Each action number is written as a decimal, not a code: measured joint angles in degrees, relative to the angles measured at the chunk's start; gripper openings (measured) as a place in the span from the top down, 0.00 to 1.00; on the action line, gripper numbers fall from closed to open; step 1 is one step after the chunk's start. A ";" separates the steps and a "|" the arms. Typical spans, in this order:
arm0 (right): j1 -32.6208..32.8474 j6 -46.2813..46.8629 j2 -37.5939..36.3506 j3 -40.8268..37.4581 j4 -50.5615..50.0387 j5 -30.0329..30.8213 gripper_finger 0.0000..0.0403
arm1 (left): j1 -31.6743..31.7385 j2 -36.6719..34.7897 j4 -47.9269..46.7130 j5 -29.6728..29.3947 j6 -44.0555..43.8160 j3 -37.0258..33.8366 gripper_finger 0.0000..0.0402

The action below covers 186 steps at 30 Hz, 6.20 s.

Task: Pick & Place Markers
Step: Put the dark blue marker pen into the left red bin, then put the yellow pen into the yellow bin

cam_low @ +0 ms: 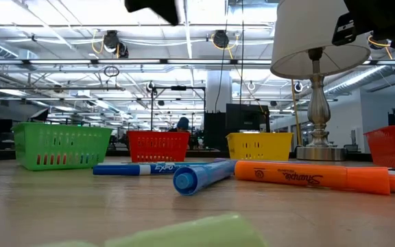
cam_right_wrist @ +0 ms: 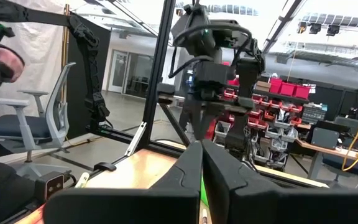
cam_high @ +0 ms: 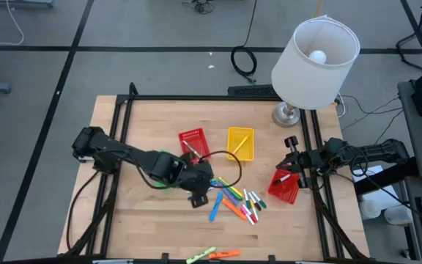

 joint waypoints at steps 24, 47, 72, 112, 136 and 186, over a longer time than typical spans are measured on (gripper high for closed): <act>0.00 0.26 0.04 0.02 -0.11 0.08 1.00 | 0.09 14.65 10.02 13.92 0.47 -11.10 0.52; 0.00 0.27 0.04 0.02 -0.27 0.07 1.00 | 0.09 15.34 8.64 10.48 2.13 -11.12 0.63; 0.00 0.28 0.68 0.02 -0.02 0.08 1.00 | 0.10 20.22 10.50 13.59 1.71 -11.04 0.94; 0.00 0.65 0.68 0.02 -0.24 0.07 1.00 | 10.45 1.86 -18.14 -23.53 45.85 -5.39 0.94; 0.00 -1.25 0.70 0.02 -0.31 0.08 1.00 | 17.67 1.95 5.08 -16.40 70.32 -22.77 1.00; 0.00 -1.41 0.74 0.00 -2.38 0.10 1.00 | 6.63 -58.97 81.33 -5.98 29.00 -82.94 1.00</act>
